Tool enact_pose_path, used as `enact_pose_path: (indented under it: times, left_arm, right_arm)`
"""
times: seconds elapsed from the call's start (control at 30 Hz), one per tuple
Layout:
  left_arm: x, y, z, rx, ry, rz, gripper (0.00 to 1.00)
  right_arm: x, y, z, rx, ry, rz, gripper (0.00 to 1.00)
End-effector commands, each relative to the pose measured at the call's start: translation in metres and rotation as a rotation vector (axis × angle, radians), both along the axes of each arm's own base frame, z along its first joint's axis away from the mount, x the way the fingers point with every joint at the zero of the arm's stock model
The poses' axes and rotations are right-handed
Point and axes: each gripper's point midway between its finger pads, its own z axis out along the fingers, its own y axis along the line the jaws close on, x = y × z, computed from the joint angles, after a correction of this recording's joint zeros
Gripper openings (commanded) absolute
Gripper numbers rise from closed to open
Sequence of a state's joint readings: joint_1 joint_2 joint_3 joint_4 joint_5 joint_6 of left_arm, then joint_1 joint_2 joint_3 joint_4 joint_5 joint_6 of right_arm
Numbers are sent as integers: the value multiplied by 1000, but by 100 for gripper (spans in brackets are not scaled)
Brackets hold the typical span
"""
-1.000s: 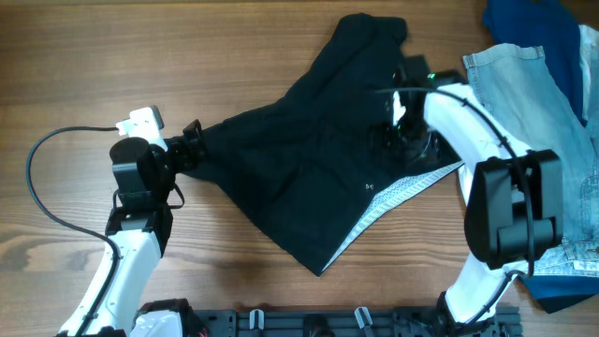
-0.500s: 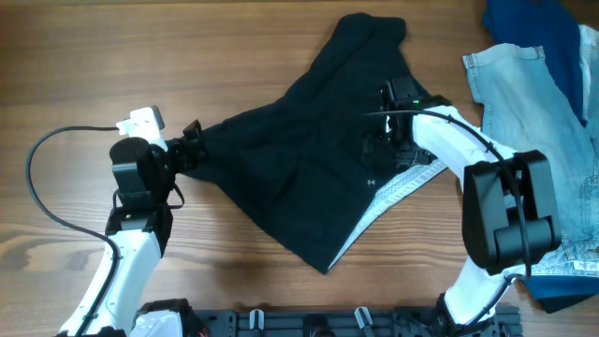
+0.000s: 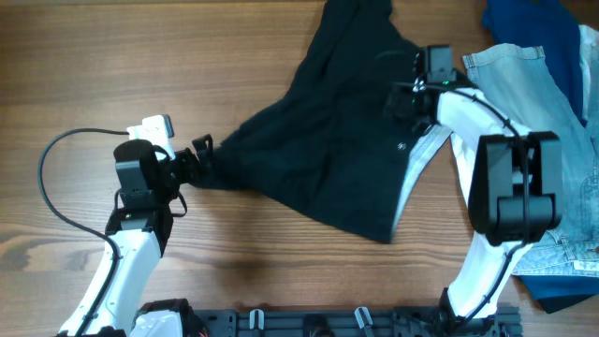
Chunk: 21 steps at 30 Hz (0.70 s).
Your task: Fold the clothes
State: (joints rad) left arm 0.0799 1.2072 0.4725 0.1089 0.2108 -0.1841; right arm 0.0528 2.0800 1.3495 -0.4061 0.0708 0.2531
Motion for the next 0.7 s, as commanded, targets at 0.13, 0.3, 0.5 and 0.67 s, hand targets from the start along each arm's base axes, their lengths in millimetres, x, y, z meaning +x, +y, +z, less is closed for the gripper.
enact_pose_path:
  times: [0.13,0.3,0.5,0.67]
  left_arm:
    - [-4,-23,2,-95,25,-91,100]
    - [-10,-44,-4,-178,58,-176,100]
    - [-23,-92,-14,-281,108,-379,100]
    - [-34,-113,-40,-287,199,-437,100]
  right_arm:
    - [44,-26,39,31,-17,36,100]
    - [56,10,113,186,-48,191,100]
    - [47,56,172,417,-106,358,100]
    - [38,55,170,414,-74,360,100]
